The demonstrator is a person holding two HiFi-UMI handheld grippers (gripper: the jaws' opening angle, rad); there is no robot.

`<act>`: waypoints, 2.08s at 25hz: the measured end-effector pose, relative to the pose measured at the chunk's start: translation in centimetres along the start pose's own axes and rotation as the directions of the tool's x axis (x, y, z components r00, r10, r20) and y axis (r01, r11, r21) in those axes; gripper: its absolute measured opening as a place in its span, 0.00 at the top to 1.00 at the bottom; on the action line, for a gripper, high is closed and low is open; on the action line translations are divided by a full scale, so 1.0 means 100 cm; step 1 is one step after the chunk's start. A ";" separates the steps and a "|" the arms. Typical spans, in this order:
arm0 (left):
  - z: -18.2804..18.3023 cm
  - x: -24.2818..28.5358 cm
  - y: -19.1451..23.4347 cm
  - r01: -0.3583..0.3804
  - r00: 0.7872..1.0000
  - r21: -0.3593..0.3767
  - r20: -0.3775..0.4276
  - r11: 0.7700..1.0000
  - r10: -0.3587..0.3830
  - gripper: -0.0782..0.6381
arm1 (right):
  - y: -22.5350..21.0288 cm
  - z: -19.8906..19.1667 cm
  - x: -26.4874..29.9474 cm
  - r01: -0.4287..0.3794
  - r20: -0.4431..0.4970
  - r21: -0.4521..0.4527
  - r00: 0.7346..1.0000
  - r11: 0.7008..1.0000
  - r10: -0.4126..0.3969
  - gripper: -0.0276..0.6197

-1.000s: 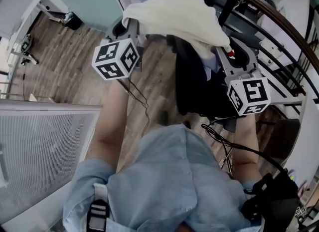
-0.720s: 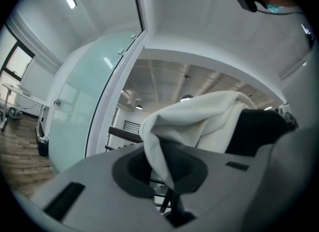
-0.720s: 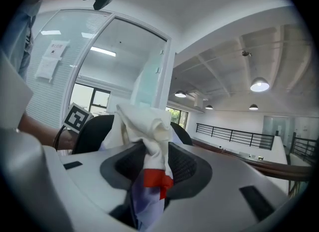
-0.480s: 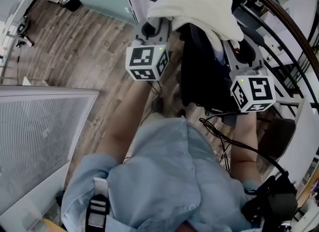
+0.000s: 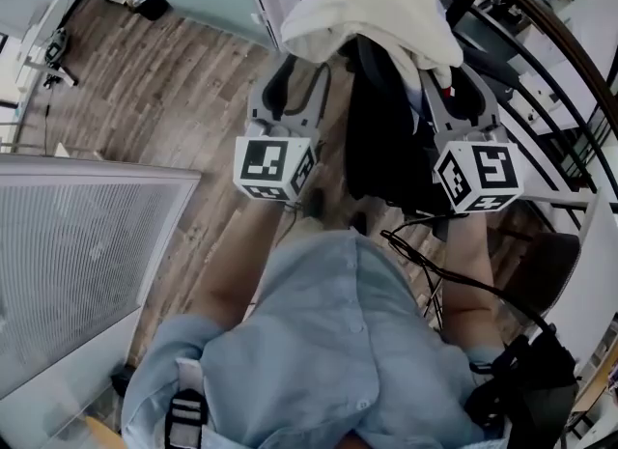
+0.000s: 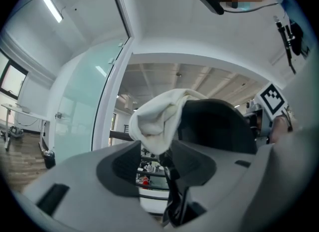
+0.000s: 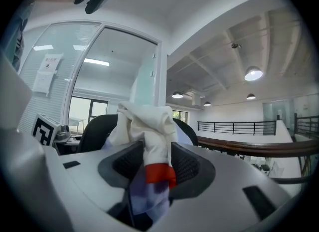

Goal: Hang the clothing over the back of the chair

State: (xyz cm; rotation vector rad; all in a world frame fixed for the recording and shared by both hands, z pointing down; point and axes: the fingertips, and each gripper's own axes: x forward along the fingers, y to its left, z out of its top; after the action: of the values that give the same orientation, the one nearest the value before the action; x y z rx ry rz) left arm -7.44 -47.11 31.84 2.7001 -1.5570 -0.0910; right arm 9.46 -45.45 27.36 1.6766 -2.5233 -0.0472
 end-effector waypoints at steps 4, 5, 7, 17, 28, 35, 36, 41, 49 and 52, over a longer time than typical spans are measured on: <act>0.001 -0.027 -0.025 0.002 1.000 0.028 0.000 1.000 -0.002 0.64 | 0.003 -0.009 -0.015 0.009 0.032 0.051 0.999 0.999 -0.011 0.63; 0.005 -0.032 -0.035 0.007 1.000 0.041 0.009 0.999 -0.007 0.64 | 0.003 -0.012 -0.020 0.010 0.040 0.067 0.999 0.998 -0.012 0.63; 0.015 -0.041 -0.054 0.008 0.999 0.053 0.034 0.999 -0.010 0.64 | 0.003 -0.017 -0.031 0.007 0.050 0.095 0.999 0.995 -0.012 0.63; 0.056 -0.052 -0.131 0.008 0.989 0.090 0.147 0.996 -0.022 0.76 | 0.021 -0.020 -0.079 -0.032 0.114 0.079 0.993 0.996 0.022 0.65; 0.070 -0.044 -0.176 -0.063 0.988 0.112 0.151 0.992 0.045 0.85 | 0.025 -0.009 -0.107 -0.035 0.164 0.068 0.986 0.997 0.024 0.87; 0.065 -0.050 -0.181 -0.096 0.984 0.133 0.162 0.986 0.074 0.85 | 0.027 -0.011 -0.113 -0.035 0.184 0.063 0.983 0.997 0.023 0.91; 0.065 -0.052 -0.181 -0.097 0.984 0.135 0.159 0.986 0.075 0.85 | 0.028 -0.011 -0.113 -0.036 0.183 0.064 0.983 0.997 0.023 0.92; 0.063 -0.049 -0.182 -0.096 0.986 0.138 0.147 0.986 0.075 0.85 | 0.028 -0.008 -0.112 -0.040 0.190 0.050 0.981 0.998 0.030 0.94; 0.062 -0.054 -0.187 -0.099 0.986 0.133 0.149 0.986 0.079 0.85 | 0.029 -0.004 -0.119 -0.042 0.201 0.039 0.979 0.998 0.033 0.94; 0.062 -0.053 -0.189 -0.099 0.986 0.135 0.147 0.986 0.079 0.85 | 0.026 -0.003 -0.120 -0.039 0.204 0.039 0.978 0.998 0.031 0.94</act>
State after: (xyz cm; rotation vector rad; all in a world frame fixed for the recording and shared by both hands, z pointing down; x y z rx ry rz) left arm 5.86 -33.02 24.92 2.7797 -1.7868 -0.1808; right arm 11.67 -33.41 26.99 1.7239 -2.7188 -0.1720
